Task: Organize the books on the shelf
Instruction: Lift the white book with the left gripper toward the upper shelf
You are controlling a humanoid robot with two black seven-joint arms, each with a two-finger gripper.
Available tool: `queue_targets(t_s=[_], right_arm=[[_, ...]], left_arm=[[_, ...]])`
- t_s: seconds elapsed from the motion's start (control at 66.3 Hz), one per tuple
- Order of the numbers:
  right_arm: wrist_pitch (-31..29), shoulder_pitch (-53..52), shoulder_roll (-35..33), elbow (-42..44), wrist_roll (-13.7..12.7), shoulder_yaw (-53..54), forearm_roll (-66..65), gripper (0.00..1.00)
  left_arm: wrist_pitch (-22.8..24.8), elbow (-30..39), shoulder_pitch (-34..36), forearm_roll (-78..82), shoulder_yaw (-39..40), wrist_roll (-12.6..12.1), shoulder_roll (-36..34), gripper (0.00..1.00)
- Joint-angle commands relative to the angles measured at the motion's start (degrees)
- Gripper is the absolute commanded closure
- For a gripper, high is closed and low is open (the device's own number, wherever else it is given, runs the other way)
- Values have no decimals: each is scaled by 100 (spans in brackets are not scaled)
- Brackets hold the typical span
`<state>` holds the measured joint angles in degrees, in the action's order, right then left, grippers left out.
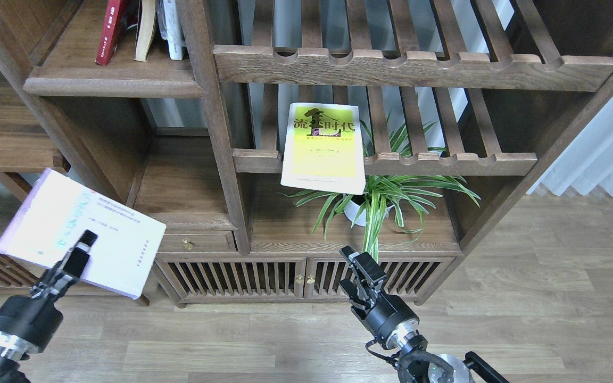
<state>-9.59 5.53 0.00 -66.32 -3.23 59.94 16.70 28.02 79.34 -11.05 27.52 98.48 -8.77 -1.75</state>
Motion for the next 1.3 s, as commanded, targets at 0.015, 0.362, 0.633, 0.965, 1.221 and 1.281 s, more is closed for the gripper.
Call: queue_targets(t_s=[0.015, 0.362, 0.633, 0.965, 1.221, 1.281], right_arm=[[9, -8, 0, 14, -3, 0, 0, 1], [1, -8, 0, 58, -3, 9, 0, 1], [1, -8, 0, 49, -3, 9, 9, 1], [-17, -8, 0, 58, -3, 26, 9, 1], [-17, -8, 0, 67, -3, 35, 9, 1], [-17, -8, 0, 75, -3, 35, 9, 1]], left_arm=[[-2, -6, 33, -10, 259, -2, 175, 99], [-2, -6, 1105, -36, 426, -63, 175, 99], [-2, -6, 1536, 157, 470, -1091, 175, 98], [-2, -6, 2388, 87, 1033, -1126, 175, 98], [-2, -15, 2810, 87, 989, -1162, -159, 98], [-2, -23, 2898, 96, 963, -1170, -326, 98]])
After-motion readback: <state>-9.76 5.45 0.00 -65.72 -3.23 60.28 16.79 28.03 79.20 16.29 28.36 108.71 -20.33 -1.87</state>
